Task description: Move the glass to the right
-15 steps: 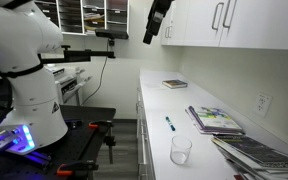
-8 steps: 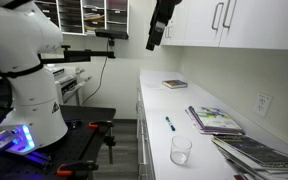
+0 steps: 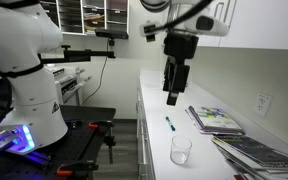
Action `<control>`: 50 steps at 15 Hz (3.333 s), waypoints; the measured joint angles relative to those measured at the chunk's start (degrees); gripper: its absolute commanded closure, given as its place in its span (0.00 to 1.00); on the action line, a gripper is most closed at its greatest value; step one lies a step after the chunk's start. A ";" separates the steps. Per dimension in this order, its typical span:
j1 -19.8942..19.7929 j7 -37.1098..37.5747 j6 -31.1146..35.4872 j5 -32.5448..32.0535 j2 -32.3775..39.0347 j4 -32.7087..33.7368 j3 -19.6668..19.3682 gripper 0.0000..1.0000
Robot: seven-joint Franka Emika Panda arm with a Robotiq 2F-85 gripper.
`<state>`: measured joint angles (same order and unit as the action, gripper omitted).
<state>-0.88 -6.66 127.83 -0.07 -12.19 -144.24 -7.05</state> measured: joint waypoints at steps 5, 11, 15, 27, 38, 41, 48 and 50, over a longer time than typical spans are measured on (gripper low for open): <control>0.99 7.04 8.43 6.77 14.85 3.30 4.31 0.00; 2.33 13.97 12.07 7.11 32.11 13.40 6.63 0.00; 2.31 16.38 12.74 7.05 39.54 20.16 6.05 0.00; 0.56 12.16 13.22 7.02 43.81 21.81 5.92 0.00; -0.07 10.47 15.96 7.15 52.58 28.58 7.31 0.66; -0.23 10.47 15.96 7.15 54.37 29.84 7.15 0.88; -0.27 10.45 16.35 7.15 54.54 30.58 7.04 0.98; -0.44 10.48 16.76 7.15 54.54 30.58 6.43 0.98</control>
<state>-1.32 3.81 144.59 7.07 42.34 -113.66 -0.63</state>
